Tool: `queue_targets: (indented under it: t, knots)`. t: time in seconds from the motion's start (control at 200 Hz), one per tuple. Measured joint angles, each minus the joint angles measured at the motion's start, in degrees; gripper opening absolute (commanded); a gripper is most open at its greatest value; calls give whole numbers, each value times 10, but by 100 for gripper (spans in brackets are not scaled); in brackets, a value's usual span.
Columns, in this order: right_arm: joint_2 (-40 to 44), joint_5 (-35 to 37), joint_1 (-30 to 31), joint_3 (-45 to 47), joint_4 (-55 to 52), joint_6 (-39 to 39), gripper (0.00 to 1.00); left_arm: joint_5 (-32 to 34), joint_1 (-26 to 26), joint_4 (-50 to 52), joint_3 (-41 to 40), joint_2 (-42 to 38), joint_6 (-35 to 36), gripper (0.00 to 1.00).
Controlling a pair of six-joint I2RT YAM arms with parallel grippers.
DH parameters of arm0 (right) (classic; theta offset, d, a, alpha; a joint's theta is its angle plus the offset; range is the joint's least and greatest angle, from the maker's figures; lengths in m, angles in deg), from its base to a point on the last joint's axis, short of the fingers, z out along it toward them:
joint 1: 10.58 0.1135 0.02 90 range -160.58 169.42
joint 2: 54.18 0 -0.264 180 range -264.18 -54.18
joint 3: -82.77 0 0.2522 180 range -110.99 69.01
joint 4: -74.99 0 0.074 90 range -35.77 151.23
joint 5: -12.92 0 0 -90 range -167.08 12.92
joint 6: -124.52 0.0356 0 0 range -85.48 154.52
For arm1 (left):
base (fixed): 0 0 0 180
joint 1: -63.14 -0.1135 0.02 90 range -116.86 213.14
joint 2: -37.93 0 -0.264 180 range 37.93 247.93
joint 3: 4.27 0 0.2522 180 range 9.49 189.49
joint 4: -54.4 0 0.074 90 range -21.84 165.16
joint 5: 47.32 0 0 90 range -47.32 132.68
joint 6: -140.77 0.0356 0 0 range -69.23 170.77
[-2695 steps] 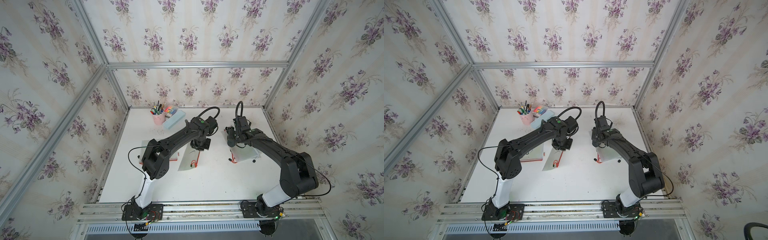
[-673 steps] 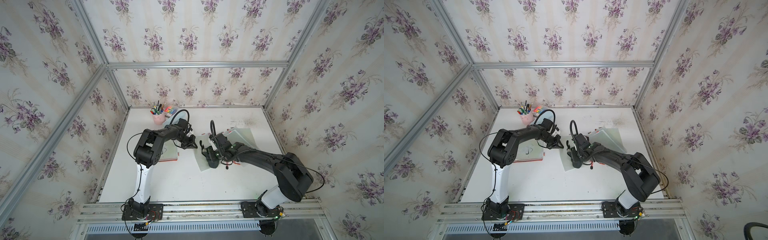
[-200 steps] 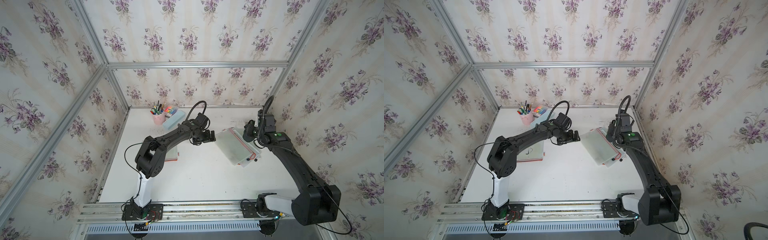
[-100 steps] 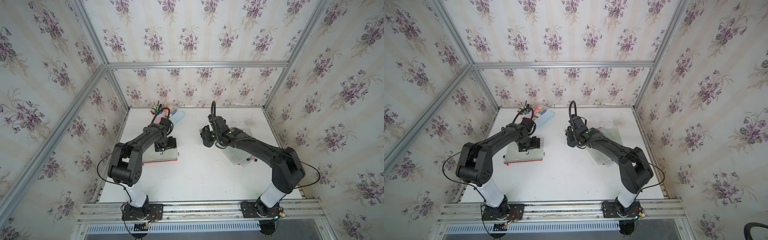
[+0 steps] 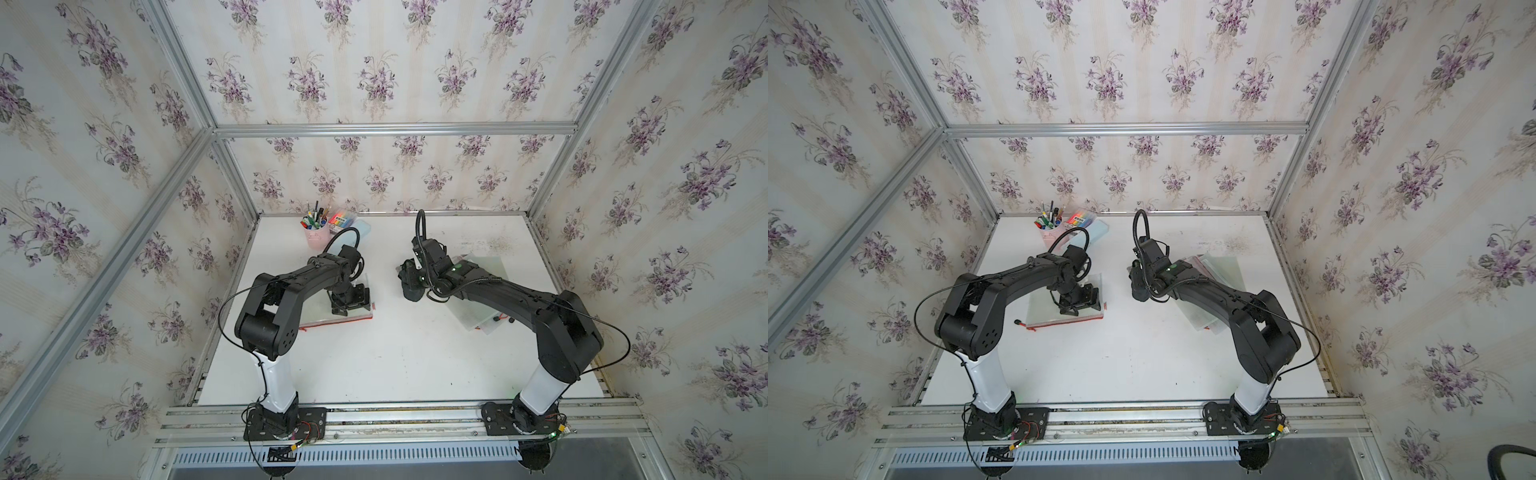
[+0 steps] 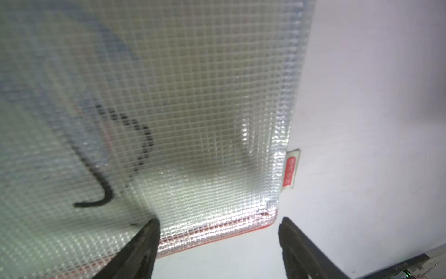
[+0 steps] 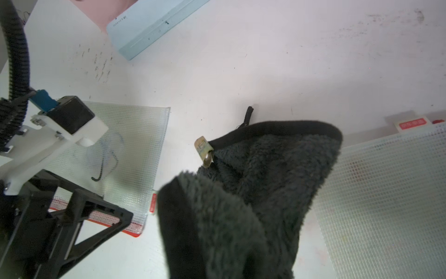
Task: Wipe the document bag
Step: Move the document bag to the center of the board, then adjust the document bag at the center of the board.
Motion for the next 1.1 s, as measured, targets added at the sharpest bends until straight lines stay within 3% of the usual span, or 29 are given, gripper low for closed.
queue_targets:
  t: [0.28,0.495,0.655,0.939,1.099]
  knots:
    - [7,12,1,-1,3,12,25,-72,79,3,169,95,-30,92]
    - [22,9,3,21,16,21,25,-30,18,42,242,54,30,94]
    - [26,4,30,58,7,34,25,38,-42,71,293,102,87,92]
    - [25,-15,102,105,-1,58,25,93,-51,69,312,159,157,92]
    - [0,-18,110,104,-1,60,25,101,-59,63,297,172,167,92]
